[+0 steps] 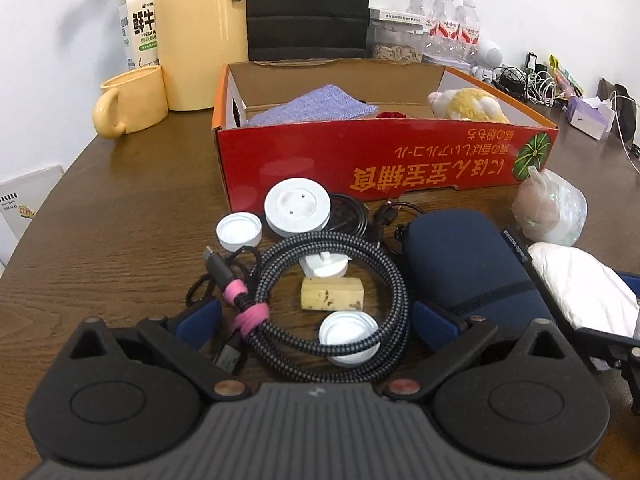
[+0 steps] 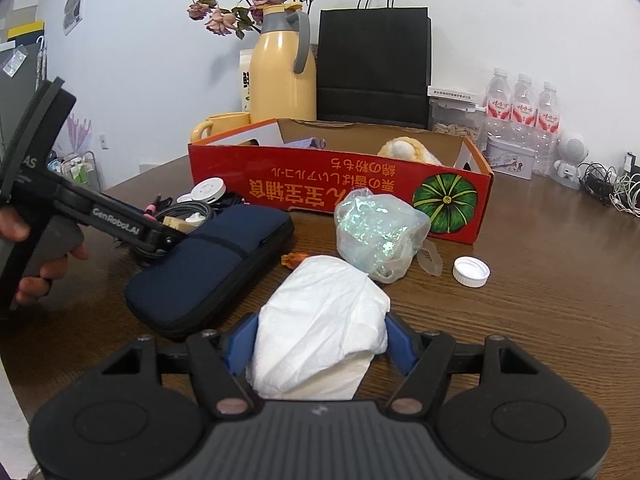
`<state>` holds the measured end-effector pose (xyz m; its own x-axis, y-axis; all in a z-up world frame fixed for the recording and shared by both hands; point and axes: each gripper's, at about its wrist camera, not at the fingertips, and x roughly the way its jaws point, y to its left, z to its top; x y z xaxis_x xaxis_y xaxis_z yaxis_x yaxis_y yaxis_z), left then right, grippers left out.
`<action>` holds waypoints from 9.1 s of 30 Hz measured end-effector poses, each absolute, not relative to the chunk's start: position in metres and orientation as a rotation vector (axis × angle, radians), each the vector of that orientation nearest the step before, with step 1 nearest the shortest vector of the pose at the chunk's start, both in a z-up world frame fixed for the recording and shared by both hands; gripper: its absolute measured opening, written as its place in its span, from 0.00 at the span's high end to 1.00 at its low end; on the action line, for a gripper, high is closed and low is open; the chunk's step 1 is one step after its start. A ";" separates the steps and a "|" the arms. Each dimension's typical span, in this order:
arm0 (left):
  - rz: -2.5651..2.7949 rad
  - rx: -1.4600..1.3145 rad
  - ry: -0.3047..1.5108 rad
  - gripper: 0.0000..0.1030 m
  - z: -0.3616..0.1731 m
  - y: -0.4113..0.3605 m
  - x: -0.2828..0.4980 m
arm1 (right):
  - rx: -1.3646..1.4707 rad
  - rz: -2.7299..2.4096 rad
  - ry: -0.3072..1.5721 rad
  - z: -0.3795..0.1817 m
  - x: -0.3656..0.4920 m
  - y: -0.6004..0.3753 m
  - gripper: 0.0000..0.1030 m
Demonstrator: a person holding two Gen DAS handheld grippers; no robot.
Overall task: Organize objects
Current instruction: 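Grasp the coiled cable with the left tool while the right tool carries the cloth to the box, then open both tools over the box, releasing the cable and cloth, then grasp the white bottle cap with the right tool while the left tool grasps the yellow sponge, then carry the cap and sponge into the box and open both tools, then move both tools back toward the remaining items on the table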
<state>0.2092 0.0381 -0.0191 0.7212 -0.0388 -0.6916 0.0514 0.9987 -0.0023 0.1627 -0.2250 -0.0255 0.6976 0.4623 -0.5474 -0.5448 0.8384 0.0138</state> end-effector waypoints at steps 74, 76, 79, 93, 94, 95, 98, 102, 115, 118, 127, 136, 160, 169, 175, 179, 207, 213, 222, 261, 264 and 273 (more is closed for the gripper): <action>-0.002 -0.076 0.556 0.06 0.044 0.032 0.383 | -0.188 0.542 0.476 0.027 0.395 -0.135 0.29; 0.017 -0.092 0.539 0.00 0.042 0.033 0.381 | -0.193 0.534 0.483 0.026 0.395 -0.135 0.26; 0.038 -0.097 0.512 0.00 0.045 0.034 0.376 | -0.188 0.520 0.487 0.028 0.396 -0.136 0.00; 0.038 -0.120 0.468 0.00 0.057 0.035 0.365 | -0.174 0.525 0.477 0.036 0.389 -0.141 0.00; 0.038 -0.124 0.460 0.00 0.059 0.035 0.363 | -0.172 0.525 0.471 0.038 0.387 -0.143 0.00; 0.037 -0.127 0.450 0.00 0.062 0.036 0.360 | -0.169 0.526 0.465 0.040 0.385 -0.145 0.00; 0.034 -0.127 0.414 0.00 0.071 0.036 0.348 | -0.157 0.528 0.436 0.050 0.374 -0.154 0.00; 0.034 -0.120 0.370 0.00 0.080 0.039 0.324 | -0.143 0.524 0.391 0.063 0.356 -0.173 0.00; 0.050 -0.109 0.367 0.00 0.078 0.058 0.253 | -0.175 0.451 0.394 0.051 0.288 -0.243 0.00; 0.067 -0.120 0.388 0.00 0.070 0.066 0.237 | -0.174 0.424 0.433 0.039 0.279 -0.259 0.02; 0.121 -0.103 0.494 0.00 0.035 0.085 0.202 | -0.184 0.366 0.554 -0.003 0.266 -0.289 0.17; 0.136 -0.096 0.555 0.00 0.015 0.092 0.186 | -0.232 0.396 0.601 -0.023 0.270 -0.274 0.50; 0.007 -0.089 0.619 0.00 -0.011 0.058 0.200 | -0.188 0.412 0.514 -0.017 0.251 -0.260 0.74; -0.011 -0.107 0.645 0.38 -0.017 0.046 0.201 | -0.175 0.403 0.503 -0.017 0.251 -0.262 0.74; -0.030 -0.106 0.627 0.69 -0.018 0.042 0.197 | -0.175 0.401 0.498 -0.017 0.249 -0.262 0.74; -0.023 -0.098 0.599 0.69 -0.016 0.040 0.192 | -0.173 0.399 0.489 -0.016 0.248 -0.263 0.74; -0.056 -0.064 0.391 0.69 0.058 0.014 0.228 | -0.190 0.529 0.289 0.057 0.276 -0.202 0.74; -0.050 -0.093 0.334 0.69 0.074 0.006 0.264 | -0.175 0.568 0.277 0.072 0.309 -0.161 0.74; 0.010 -0.128 0.305 0.70 0.082 0.018 0.321 | -0.140 0.550 0.349 0.063 0.368 -0.136 0.74; 0.096 -0.114 0.354 0.00 0.058 0.028 0.341 | -0.106 0.462 0.476 0.035 0.393 -0.152 0.00; 0.088 -0.113 0.335 0.00 0.061 0.028 0.336 | -0.112 0.465 0.460 0.040 0.387 -0.153 0.00; 0.078 -0.105 0.241 0.00 0.079 0.028 0.299 | -0.127 0.490 0.370 0.062 0.347 -0.161 0.00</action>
